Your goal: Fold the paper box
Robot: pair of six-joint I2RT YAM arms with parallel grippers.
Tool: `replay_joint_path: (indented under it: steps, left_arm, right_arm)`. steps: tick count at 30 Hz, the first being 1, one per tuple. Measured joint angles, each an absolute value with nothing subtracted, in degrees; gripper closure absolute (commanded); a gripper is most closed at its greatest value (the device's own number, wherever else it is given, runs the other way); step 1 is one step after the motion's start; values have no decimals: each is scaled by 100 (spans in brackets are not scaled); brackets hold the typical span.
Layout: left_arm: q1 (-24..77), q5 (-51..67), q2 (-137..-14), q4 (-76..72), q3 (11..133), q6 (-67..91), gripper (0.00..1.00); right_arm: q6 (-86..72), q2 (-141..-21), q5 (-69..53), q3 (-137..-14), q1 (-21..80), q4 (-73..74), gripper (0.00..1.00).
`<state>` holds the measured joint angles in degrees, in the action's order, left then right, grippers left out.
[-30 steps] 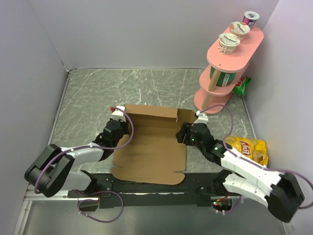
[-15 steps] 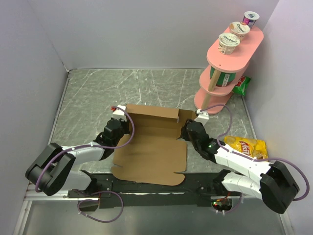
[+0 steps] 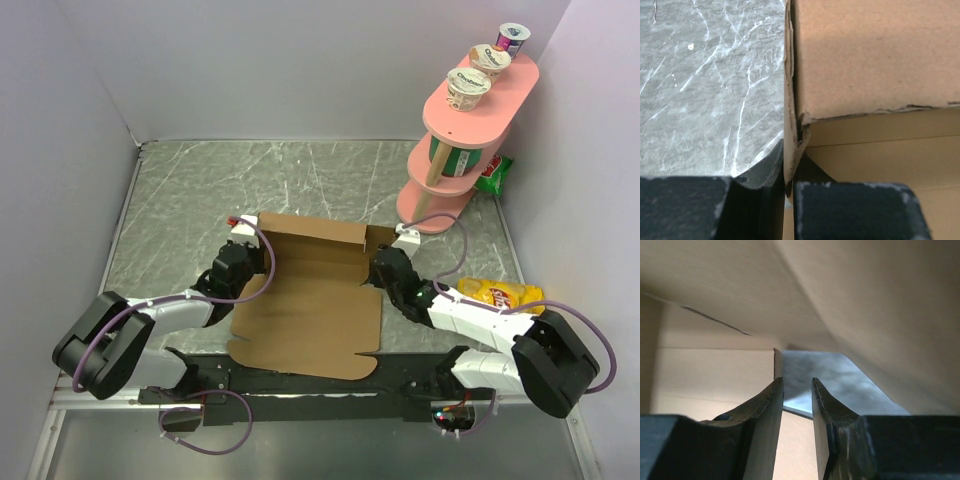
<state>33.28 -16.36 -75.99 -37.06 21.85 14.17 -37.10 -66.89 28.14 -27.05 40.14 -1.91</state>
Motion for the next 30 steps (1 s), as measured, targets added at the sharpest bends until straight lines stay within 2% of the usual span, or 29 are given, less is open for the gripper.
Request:
replay_joint_path:
  steps: [13, 30]
  left_arm:
    - [3328, -1636, -7614, -3706, 2202, 1330, 89]
    - [3323, -1638, -7651, -3697, 2241, 1275, 89]
  right_arm:
    - [-3612, -7369, 2434, -2711, 4119, -1109, 64]
    - [-3852, -8324, 2759, -3288, 4525, -1470, 64]
